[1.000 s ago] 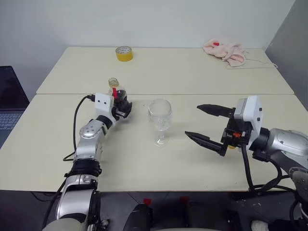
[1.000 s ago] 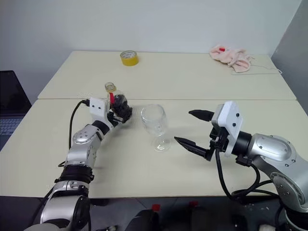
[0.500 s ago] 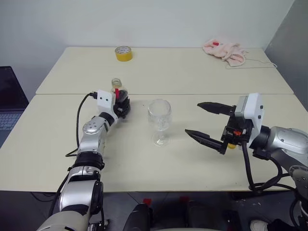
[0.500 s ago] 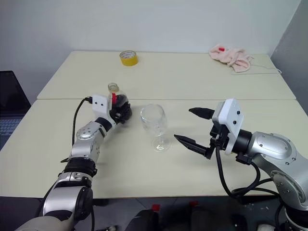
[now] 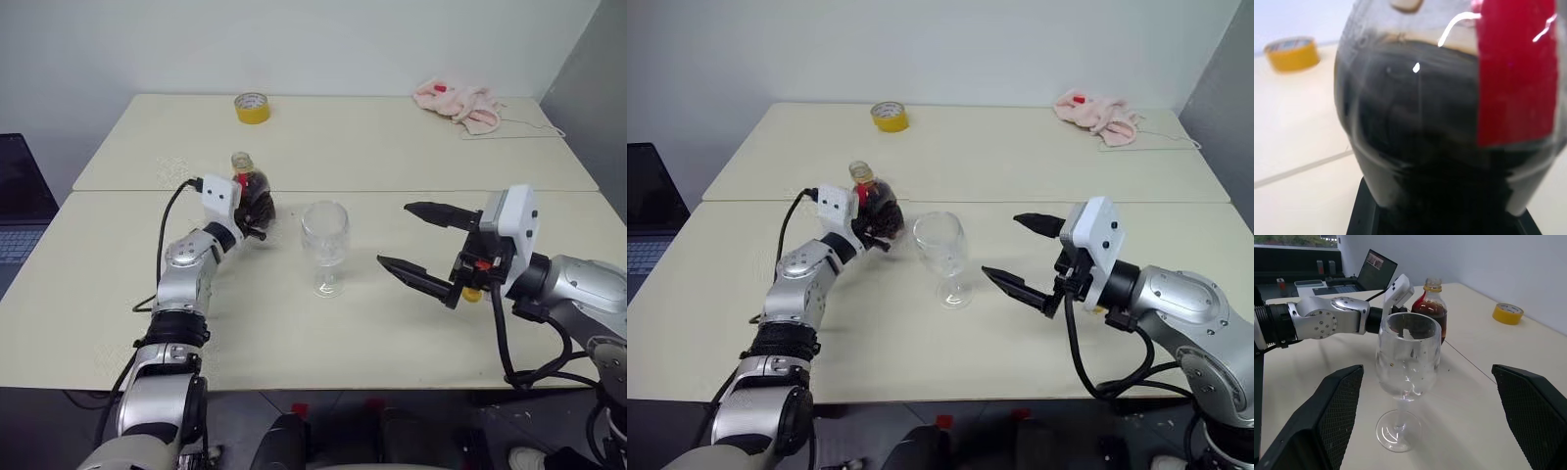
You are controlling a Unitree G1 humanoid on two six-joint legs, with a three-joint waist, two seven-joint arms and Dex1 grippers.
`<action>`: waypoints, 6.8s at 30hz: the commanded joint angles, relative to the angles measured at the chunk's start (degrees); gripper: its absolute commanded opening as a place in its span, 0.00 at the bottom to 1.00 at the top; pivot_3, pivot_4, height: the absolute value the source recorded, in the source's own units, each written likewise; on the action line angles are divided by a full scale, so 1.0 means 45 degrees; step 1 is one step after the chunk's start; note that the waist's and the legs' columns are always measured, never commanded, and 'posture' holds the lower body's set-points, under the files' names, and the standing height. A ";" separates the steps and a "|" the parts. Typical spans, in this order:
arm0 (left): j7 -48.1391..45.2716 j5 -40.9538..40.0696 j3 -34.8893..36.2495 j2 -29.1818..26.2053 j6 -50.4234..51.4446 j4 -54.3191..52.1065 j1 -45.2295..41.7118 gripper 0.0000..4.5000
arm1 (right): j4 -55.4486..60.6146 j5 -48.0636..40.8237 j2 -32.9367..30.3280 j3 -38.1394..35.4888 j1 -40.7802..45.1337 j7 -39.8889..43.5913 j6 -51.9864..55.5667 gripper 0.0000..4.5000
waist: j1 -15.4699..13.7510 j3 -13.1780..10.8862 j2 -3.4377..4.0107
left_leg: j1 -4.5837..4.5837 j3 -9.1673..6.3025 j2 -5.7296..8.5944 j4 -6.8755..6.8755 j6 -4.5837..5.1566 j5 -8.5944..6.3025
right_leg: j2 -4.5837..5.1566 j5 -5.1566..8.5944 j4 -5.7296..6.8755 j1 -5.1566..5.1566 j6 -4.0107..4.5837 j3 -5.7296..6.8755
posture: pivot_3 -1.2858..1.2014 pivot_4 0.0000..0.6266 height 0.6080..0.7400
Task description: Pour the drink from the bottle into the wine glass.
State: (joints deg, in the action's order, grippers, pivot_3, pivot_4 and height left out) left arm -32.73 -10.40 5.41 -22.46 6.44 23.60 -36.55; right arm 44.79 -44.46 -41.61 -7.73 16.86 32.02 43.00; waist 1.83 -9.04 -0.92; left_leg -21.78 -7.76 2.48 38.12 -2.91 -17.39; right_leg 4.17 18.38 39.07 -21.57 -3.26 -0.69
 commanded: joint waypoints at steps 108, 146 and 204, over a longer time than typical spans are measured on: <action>0.4235 0.9611 -0.3550 -0.4478 -1.2588 0.1944 -0.3787 0.16 | -0.0801 0.1007 0.1404 0.2826 0.2972 -0.0228 0.1639 1.00 | 0.0240 0.0000 0.0002 | -0.0030 0.0007 0.0016 -0.0007 0.0001 0.0000 | -0.0001 0.0000 0.0032 -0.0055 -0.0001 -0.0002 | 0.52 0.24 1.00; 0.5475 1.0744 -0.3821 -0.4937 -1.3048 0.2341 -0.4187 0.16 | -0.0617 0.0793 0.1386 0.2783 0.2938 0.0014 0.1953 1.00 | 0.0281 0.0000 0.0002 | -0.0049 0.0023 0.0018 -0.0001 0.0001 0.0000 | -0.0001 0.0001 0.0113 -0.0116 -0.0002 -0.0021 | 0.52 0.24 1.00; 0.3255 0.7090 -0.3557 -0.4304 -1.1761 0.1348 -0.2874 0.16 | -0.0768 0.0910 0.1523 0.2921 0.3058 -0.0148 0.1835 1.00 | 0.0305 0.0001 0.0002 | -0.0053 0.0023 0.0013 0.0006 0.0001 0.0000 | 0.0004 0.0002 0.0156 -0.0141 -0.0002 -0.0028 | 0.52 0.24 1.00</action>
State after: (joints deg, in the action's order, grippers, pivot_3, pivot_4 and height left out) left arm -17.80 24.39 -13.09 -41.78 -47.04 32.02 -48.90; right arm 40.10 -40.24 -34.98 5.77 29.91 31.39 52.05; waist 3.20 -9.04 -0.91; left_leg -22.02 -7.66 2.55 38.15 -2.91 -17.39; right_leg 4.19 18.39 39.78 -22.20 -3.27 -0.82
